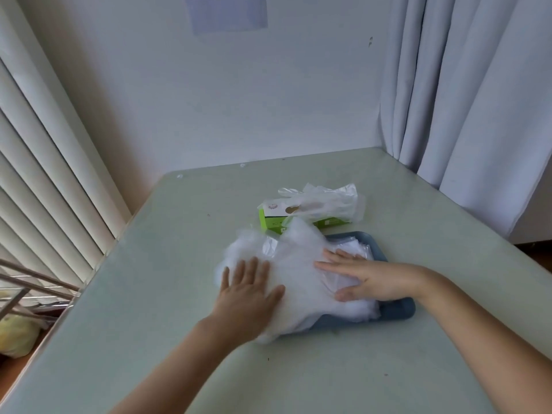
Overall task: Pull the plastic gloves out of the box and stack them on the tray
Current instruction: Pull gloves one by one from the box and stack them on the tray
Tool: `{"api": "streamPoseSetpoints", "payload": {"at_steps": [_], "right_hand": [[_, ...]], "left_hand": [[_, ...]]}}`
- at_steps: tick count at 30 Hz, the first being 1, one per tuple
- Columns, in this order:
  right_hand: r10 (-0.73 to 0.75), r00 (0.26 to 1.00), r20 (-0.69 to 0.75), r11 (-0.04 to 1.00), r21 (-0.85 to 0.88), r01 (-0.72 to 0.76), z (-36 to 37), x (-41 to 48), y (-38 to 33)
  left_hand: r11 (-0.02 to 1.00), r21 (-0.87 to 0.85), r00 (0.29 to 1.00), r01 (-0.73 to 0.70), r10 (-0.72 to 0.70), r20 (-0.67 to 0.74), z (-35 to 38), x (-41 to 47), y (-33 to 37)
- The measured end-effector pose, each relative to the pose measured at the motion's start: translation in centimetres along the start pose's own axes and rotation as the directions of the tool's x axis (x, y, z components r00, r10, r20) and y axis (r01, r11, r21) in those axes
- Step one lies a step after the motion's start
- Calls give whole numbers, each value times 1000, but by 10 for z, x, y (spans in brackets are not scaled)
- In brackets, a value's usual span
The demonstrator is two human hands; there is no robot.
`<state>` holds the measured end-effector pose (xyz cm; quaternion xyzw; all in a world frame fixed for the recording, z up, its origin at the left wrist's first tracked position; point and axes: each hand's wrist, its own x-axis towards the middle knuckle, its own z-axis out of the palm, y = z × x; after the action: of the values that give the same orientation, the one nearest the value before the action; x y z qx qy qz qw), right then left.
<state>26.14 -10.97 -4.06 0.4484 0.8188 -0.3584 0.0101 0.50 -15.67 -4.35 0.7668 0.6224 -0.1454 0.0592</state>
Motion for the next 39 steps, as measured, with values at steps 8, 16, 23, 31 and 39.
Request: {"api": "streamPoseSetpoints", "payload": {"at_steps": [8,16,23,31,39], "right_hand": [[4,1000,1,1000,-21,-4,-1,0,-2],[-23,999,-36,997,-71,21,0,2,-4],[18,1000,-13,999,-49,-18,-4,-4,-5],[84,996,-13,996,-28,-84,-19,-6,-17],[464,489,-739,883,430,-188,-95,45,19]], "left_hand": [[958,-121,941,260,-279,-189,-33,-10,-22],[876,-184,876,-446,384,-294,-30,26,52],[951,-106,936,-290,259,-237,7,39,12],[983,-165,970,-81,39,-241,10,30,13],[978,-193,968,-81,31,-250,15,34,14]]}}
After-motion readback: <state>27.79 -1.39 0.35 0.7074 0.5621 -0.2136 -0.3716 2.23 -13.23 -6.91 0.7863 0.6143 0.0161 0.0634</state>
